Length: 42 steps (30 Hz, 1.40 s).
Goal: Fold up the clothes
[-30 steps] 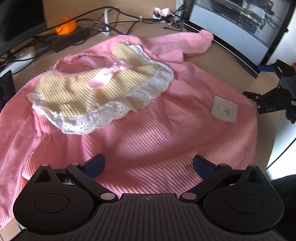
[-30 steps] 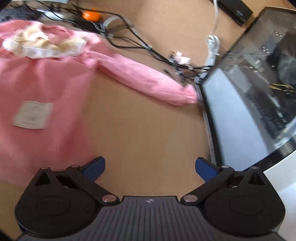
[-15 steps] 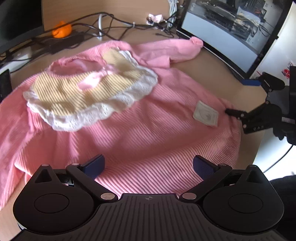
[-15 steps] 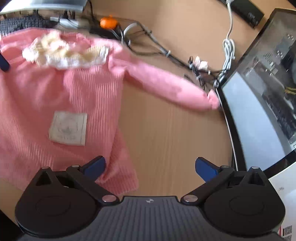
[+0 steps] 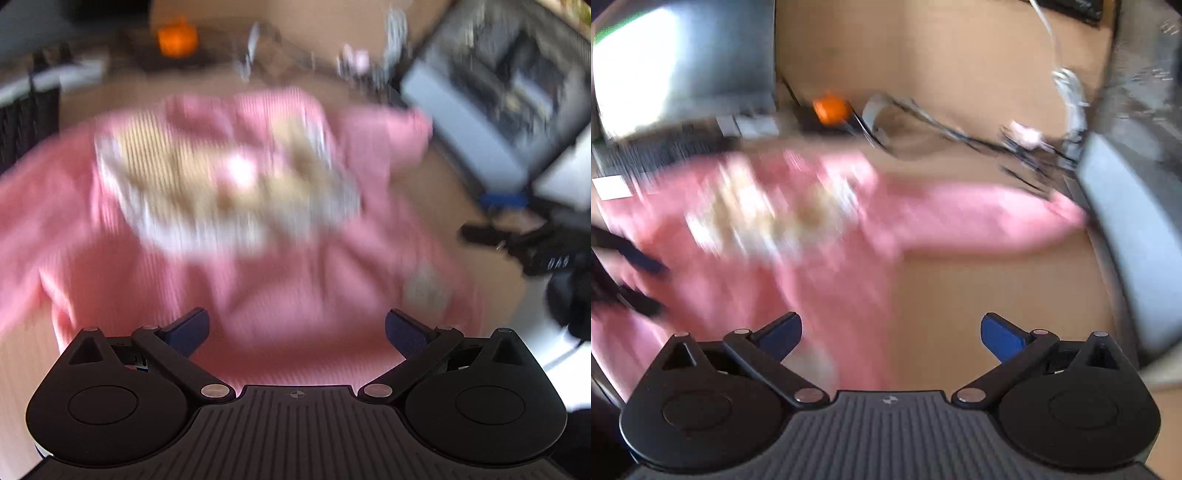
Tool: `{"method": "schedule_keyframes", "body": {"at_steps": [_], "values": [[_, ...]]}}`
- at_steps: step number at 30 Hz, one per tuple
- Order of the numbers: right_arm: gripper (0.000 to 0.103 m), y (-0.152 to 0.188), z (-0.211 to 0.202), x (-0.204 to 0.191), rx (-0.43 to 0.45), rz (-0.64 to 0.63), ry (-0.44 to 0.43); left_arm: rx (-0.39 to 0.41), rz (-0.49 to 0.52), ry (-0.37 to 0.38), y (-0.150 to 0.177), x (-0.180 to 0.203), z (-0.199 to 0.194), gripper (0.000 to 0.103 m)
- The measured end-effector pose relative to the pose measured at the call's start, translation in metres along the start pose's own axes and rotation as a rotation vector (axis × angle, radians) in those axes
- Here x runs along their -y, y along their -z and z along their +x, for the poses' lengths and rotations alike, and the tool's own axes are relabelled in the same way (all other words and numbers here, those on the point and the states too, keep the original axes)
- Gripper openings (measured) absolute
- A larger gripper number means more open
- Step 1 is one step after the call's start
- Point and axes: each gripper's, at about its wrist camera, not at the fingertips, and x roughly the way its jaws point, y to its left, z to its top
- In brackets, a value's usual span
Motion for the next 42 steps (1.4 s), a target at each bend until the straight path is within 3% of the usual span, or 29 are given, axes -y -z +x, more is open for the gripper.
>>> {"method": "schedule_keyframes", "body": {"at_steps": [2,4,7,11,14,17,22,25,28,33,36,38,40,42], "values": [[0.103,-0.025,0.026,0.0,0.037,0.033,-0.054,0.099,-0.001,-0.089,-0.021,-0.003,0.002,0.103],[0.103,-0.046,0.059,-0.002,0.058,0.006,0.001,0.125,-0.015,-0.148,-0.038,-0.011,0.014,0.103],[0.103,-0.071,0.111,-0.004,0.059,-0.075,0.131,0.097,-0.055,-0.21,-0.057,-0.025,0.04,0.103],[0.103,-0.08,0.164,-0.002,-0.001,-0.211,0.197,0.064,-0.086,-0.272,-0.06,-0.042,0.058,0.103],[0.103,-0.079,0.175,0.009,0.038,-0.252,0.226,0.047,-0.07,-0.287,-0.055,-0.046,0.062,0.103],[0.103,-0.085,0.17,0.018,0.024,-0.186,0.201,0.041,-0.07,-0.287,-0.054,-0.046,0.063,0.103],[0.103,-0.071,0.114,0.027,0.005,0.113,-0.114,0.041,-0.087,-0.282,-0.055,-0.046,0.063,0.103],[0.103,-0.043,0.1,0.017,-0.074,0.212,-0.207,0.044,-0.097,-0.278,-0.056,-0.045,0.062,0.103],[0.103,-0.021,0.101,0.001,-0.14,0.176,-0.212,0.05,-0.093,-0.279,-0.055,-0.045,0.062,0.103],[0.103,-0.011,0.104,-0.012,-0.112,0.122,-0.169,0.069,-0.08,-0.297,-0.053,-0.042,0.065,0.103],[0.103,-0.013,0.105,-0.025,-0.152,-0.018,-0.144,0.048,-0.07,-0.338,-0.057,-0.036,0.07,0.103],[0.103,-0.013,0.098,-0.02,-0.157,-0.035,-0.164,0.06,-0.089,-0.346,-0.065,-0.026,0.068,0.103],[0.103,-0.011,0.071,0.009,-0.077,0.051,-0.162,0.138,-0.021,-0.346,-0.078,-0.001,0.056,0.103],[0.103,-0.007,0.042,0.046,0.058,0.149,-0.048,0.198,0.094,-0.337,-0.088,0.031,0.053,0.103]]}}
